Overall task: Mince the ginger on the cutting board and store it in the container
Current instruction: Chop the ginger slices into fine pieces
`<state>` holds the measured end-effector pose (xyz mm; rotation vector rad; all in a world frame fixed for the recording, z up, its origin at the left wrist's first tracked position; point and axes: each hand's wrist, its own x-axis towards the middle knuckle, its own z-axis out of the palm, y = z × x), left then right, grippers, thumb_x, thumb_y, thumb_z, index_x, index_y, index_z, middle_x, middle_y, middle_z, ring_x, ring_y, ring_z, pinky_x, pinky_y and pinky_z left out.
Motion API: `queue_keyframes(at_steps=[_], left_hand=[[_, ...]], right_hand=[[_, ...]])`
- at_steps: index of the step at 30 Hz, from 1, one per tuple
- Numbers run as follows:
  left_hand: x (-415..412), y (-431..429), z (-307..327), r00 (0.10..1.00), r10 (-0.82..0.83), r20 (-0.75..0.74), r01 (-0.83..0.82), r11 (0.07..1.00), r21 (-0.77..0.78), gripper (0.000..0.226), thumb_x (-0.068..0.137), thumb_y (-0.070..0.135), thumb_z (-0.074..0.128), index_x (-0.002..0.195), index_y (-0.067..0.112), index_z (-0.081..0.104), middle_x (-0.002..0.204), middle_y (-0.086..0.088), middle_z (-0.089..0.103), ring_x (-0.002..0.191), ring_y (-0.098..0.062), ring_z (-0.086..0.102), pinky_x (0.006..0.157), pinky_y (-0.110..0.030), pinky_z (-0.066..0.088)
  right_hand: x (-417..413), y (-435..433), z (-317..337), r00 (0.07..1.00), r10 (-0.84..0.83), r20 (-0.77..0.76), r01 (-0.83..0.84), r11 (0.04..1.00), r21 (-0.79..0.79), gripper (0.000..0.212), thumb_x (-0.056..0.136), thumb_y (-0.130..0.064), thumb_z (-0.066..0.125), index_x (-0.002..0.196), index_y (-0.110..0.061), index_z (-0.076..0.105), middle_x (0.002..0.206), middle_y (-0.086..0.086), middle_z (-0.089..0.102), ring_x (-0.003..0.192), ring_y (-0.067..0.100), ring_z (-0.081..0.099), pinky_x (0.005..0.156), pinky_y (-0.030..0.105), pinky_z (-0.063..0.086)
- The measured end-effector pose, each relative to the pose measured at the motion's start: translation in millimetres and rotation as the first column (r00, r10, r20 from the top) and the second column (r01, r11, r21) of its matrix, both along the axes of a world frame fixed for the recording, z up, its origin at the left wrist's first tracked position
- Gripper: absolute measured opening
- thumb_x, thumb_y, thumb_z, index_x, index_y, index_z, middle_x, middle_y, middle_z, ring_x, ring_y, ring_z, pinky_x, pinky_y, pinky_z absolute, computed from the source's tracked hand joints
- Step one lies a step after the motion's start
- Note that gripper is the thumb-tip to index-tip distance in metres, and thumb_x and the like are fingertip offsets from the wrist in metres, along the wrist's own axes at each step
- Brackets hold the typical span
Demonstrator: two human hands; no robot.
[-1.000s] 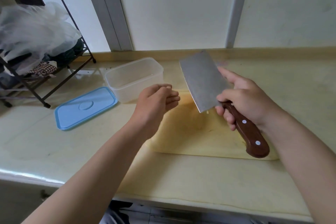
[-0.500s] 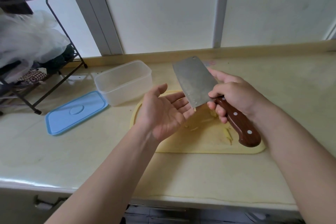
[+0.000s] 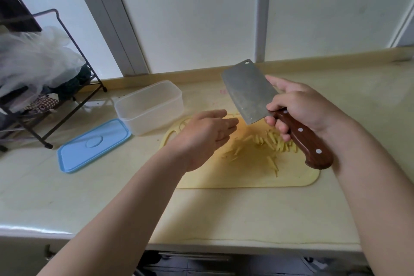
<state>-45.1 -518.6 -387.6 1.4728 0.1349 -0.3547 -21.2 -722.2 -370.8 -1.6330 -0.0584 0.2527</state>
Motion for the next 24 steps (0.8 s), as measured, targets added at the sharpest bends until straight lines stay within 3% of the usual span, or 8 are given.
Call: queue_keyframes(at_steps=[4,7,10,13,15,17,20,24], left_hand=[[-1,-6,-1,0.975,0.070,0.211,-0.137,0.937,0.321,0.041,0.094,0.000,0.057,0.135,0.001,0.055,0.105,-0.007,0.075,0.098,-0.016,0.072,0.097,-0.039,0.056],[-2,-2,3,0.894,0.086,0.440,-0.322,0.805,0.498,0.026,0.091,0.009,0.059,0.114,0.014,0.069,0.087,0.004,0.075,0.080,-0.010,0.071,0.075,-0.033,0.061],[-12,1,26,0.697,0.024,0.716,-0.520,0.704,0.483,0.019,0.091,0.008,0.057,0.102,0.019,0.069,0.086,0.011,0.070,0.078,-0.002,0.065,0.070,-0.026,0.057],[-27,0,64,0.399,-0.147,0.905,-0.561,0.742,0.367,0.023,0.088,0.005,0.055,0.100,0.020,0.069,0.092,0.005,0.070,0.086,-0.008,0.066,0.078,-0.025,0.056],[-35,-2,85,0.320,-0.351,0.880,-0.477,0.743,0.469,0.024,0.088,0.006,0.054,0.101,0.015,0.072,0.094,0.002,0.070,0.088,-0.011,0.067,0.079,-0.024,0.055],[-39,-4,96,0.375,-0.535,0.758,-0.362,0.668,0.650,0.025,0.090,0.014,0.055,0.107,0.017,0.073,0.099,0.005,0.069,0.091,-0.008,0.065,0.081,-0.026,0.055],[-35,-11,92,0.563,-0.686,0.461,-0.243,0.396,0.885,0.051,0.094,0.040,0.057,0.142,0.025,0.051,0.123,0.009,0.060,0.111,-0.005,0.057,0.096,-0.026,0.048],[-21,-24,72,0.674,-0.733,0.093,-0.070,0.062,0.996,0.102,0.083,0.070,0.058,0.159,0.025,0.008,0.155,0.000,0.034,0.142,-0.019,0.031,0.112,-0.034,0.031]], right_hand=[[-6,-9,3,1.000,0.018,0.010,-0.017,0.995,-0.093,0.080,0.094,0.003,0.046,0.158,-0.043,0.035,0.061,0.015,0.059,0.040,0.020,0.047,0.041,0.027,0.043],[-24,-16,9,0.995,0.042,0.092,-0.012,0.954,-0.300,0.080,0.091,0.004,0.042,0.148,-0.053,0.043,0.061,0.016,0.061,0.044,0.024,0.052,0.044,0.033,0.047],[-46,-21,24,0.960,0.120,0.254,0.048,0.821,-0.569,0.051,0.093,-0.005,0.046,0.129,-0.040,0.044,0.067,0.011,0.067,0.042,0.020,0.058,0.043,0.031,0.050],[-65,-23,35,0.867,0.314,0.386,0.158,0.561,-0.813,0.010,0.095,-0.018,0.047,0.096,-0.024,0.039,0.070,0.005,0.057,0.048,0.019,0.056,0.045,0.033,0.042],[-76,-22,31,0.766,0.451,0.457,0.341,0.318,-0.885,0.019,0.095,-0.021,0.053,0.092,-0.020,0.034,0.066,0.001,0.047,0.050,0.019,0.042,0.049,0.033,0.033],[-85,-24,22,0.644,0.587,0.491,0.506,0.155,-0.849,0.033,0.080,-0.015,0.072,0.087,-0.015,0.040,0.053,0.003,0.046,0.038,0.025,0.036,0.046,0.027,0.026],[-92,-33,6,0.531,0.667,0.523,0.614,0.122,-0.779,0.025,0.062,-0.005,0.079,0.076,-0.007,0.058,0.046,0.007,0.048,0.029,0.026,0.044,0.046,0.023,0.023],[-100,-32,-16,0.414,0.712,0.567,0.697,0.153,-0.700,0.015,0.084,0.002,0.051,0.075,-0.010,0.051,0.050,0.005,0.042,0.033,0.022,0.042,0.045,0.025,0.021]])
